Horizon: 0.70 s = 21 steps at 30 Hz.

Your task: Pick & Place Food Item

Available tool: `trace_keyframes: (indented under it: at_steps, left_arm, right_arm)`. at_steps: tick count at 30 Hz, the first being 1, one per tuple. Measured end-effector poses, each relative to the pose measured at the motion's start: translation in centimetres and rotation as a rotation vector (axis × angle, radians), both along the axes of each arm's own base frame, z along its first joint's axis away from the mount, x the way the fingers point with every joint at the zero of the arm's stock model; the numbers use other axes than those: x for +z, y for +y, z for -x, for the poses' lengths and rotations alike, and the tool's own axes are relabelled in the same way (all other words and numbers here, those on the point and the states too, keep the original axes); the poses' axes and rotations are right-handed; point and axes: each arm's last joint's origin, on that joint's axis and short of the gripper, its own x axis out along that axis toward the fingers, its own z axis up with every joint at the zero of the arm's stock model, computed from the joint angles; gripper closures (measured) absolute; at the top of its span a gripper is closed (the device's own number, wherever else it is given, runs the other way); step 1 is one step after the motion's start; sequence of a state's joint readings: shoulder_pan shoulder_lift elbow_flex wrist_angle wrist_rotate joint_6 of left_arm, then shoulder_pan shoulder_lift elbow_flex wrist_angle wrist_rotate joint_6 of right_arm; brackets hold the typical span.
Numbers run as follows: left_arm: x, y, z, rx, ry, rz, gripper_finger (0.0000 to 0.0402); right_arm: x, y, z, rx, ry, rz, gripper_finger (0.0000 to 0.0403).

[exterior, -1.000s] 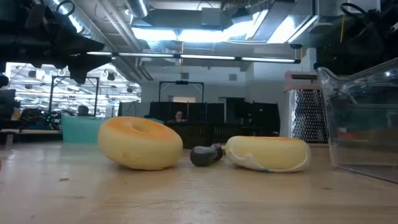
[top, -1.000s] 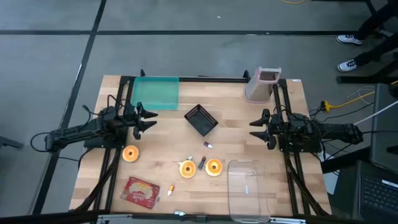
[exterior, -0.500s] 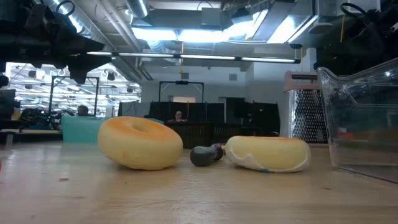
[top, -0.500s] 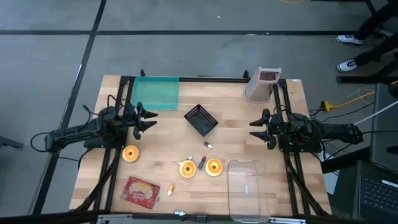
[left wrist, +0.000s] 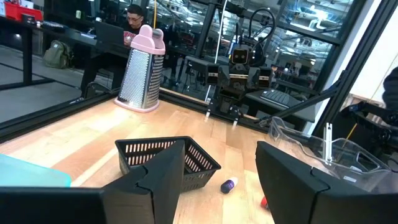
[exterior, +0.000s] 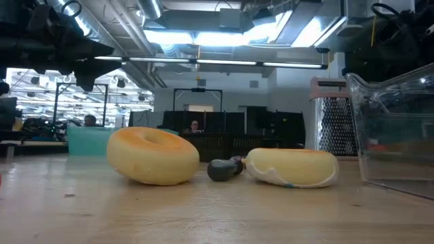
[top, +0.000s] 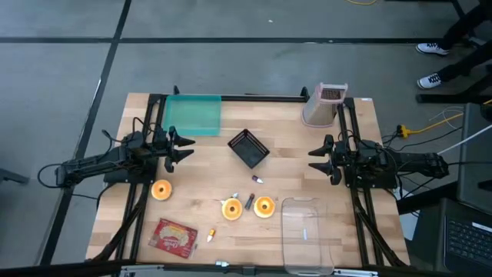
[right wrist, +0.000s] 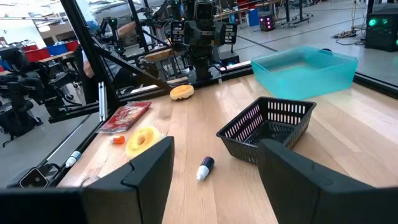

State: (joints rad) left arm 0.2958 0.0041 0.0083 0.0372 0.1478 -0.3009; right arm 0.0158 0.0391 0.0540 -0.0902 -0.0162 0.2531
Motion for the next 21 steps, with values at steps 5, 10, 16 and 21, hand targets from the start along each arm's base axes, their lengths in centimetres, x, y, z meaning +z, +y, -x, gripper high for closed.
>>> trace_keyframes:
  at_steps: [5, 10, 16, 21]
  left_arm:
    - [0.0, 0.0, 0.0, 0.0, 0.0, 0.0, 0.021]
    - [0.01, 0.0, 0.0, 0.0, 0.0, 0.0, 0.0211]
    - [0.01, 0.0, 0.0, 0.0, 0.0, 0.0, 0.0208]
    - [0.01, 0.0, 0.0, 0.0, 0.0, 0.0, 0.0211]
  right_arm:
    - [0.02, 0.0, 0.0, 0.0, -0.001, 0.0, 0.0175]
    - [0.02, 0.0, 0.0, 0.0, -0.001, 0.0, 0.0175]
    - [0.0, 0.0, 0.0, 0.0, 0.0, 0.0, 0.0175]
    - [0.01, 0.0, 0.0, -0.001, 0.0, 0.0, 0.0175]
